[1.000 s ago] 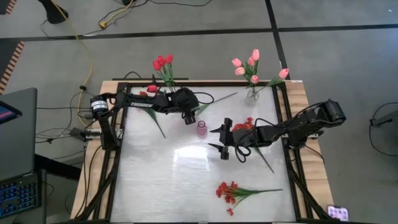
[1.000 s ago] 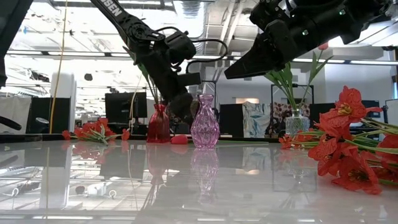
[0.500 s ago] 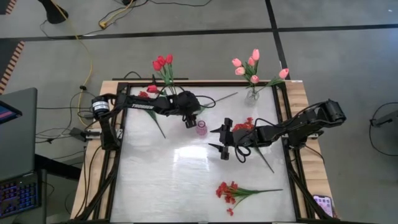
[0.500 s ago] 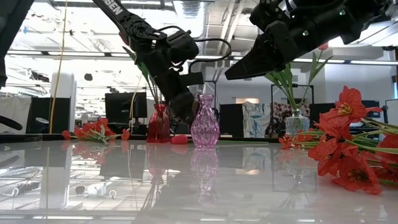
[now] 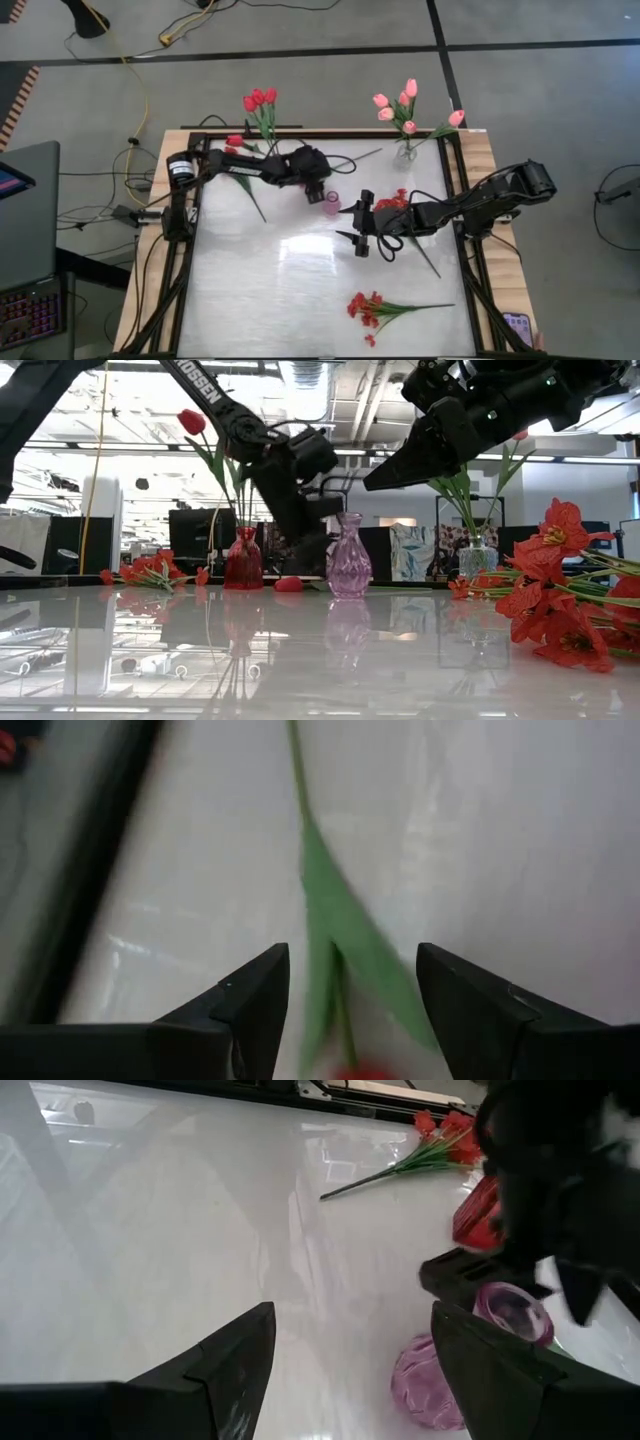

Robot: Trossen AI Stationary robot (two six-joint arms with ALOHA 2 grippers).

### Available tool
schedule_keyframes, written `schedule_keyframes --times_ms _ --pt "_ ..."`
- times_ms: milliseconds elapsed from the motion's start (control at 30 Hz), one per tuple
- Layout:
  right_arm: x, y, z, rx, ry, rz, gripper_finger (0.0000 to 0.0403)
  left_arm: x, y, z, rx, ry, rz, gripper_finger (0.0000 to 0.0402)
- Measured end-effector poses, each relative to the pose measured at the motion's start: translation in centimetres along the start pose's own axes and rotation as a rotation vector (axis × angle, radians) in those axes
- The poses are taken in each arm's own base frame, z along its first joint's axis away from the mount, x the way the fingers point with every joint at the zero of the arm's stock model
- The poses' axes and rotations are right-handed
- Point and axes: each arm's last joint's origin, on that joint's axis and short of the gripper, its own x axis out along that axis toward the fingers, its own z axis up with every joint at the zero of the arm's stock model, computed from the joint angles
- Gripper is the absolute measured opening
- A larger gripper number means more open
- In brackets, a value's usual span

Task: Sort flowers into vase by color
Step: Put the red flower into the red vase

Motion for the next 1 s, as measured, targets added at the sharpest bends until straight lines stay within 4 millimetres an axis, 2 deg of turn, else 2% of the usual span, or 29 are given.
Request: schedule_keyframes --times_ms 167,367,467,600,900,1000 --pt "0.0 0.0 0.0 0.000 0.000 0.000 0.0295 -0.6 1.2 1.3 -0.022 -0.033 0.038 0.0208" --pt "0.0 0.0 0.0 0.000 0.000 0.000 0.0295 0.0 3.7 0.3 -0.141 -0.004 -0.057 0.0208" --pt "0.0 0.0 0.0 0.000 0.001 0.000 0.0295 0.2 4.2 0.0 -0.159 0.009 -0.080 0.0208" --pt "0.0 0.0 0.0 0.000 0.001 0.000 0.0295 0.3 4.0 -0.1 -0.143 0.005 -0.105 0.0208" --pt "0.0 0.0 0.0 -0.001 0.003 0.001 0.0295 2.2 3.1 -1.2 -0.126 0.064 -0.122 0.0208" --pt "0.0 0.0 -0.1 -0.004 0.010 0.001 0.0295 2.1 2.9 -1.2 -0.108 0.078 -0.106 0.0203"
